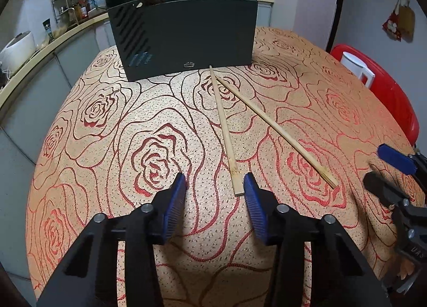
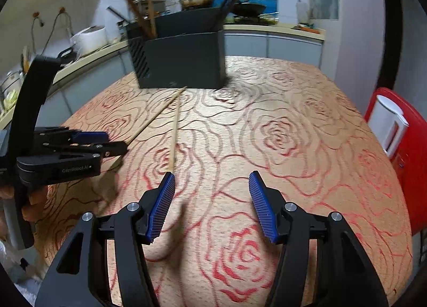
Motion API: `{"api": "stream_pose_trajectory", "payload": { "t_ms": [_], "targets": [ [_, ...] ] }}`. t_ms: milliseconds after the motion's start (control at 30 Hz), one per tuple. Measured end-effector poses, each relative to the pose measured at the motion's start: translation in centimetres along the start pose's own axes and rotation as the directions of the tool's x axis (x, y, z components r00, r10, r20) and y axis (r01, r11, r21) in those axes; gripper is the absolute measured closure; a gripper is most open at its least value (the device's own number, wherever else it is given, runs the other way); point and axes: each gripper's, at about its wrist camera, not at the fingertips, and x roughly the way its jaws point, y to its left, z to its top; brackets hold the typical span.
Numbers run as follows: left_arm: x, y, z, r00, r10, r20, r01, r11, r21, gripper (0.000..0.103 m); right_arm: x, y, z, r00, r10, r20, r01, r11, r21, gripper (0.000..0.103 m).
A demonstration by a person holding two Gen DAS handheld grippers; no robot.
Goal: Organize utensils
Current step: 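Grasp a light wooden chopstick with the left tool while the right tool grasps the other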
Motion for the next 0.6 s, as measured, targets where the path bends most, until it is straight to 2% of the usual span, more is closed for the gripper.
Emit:
{"api": "stream_pose_trajectory", "payload": {
  "t_ms": [167,300,500,600],
  "targets": [
    [-0.1,-0.1,0.0,0.999,-0.038,0.019,0.038,0.999,0.001,0.065,1.2,1.7,0.5,0.998,0.044,-0.039,-0.047,0.997,-0.065,0.06],
    [0.1,-0.4,0.1,0.997,-0.068,0.027,0.068,0.998,-0.005,0.079,2.1,2.1,0.7,0.995,0.071,-0.076,-0.076,0.995,-0.067,0.067],
    [0.3,-0.2,0.2,0.996,-0.08,0.038,0.081,0.997,-0.013,0.093,3.3,3.1,1.0,0.992,0.073,-0.104,-0.083,0.992,-0.098,0.077],
    [0.4,-0.1,0.2,0.996,-0.083,0.042,0.083,0.996,-0.017,0.095,3.4,3.5,1.2,0.993,0.07,-0.098,-0.081,0.99,-0.115,0.088]
  ]
}}
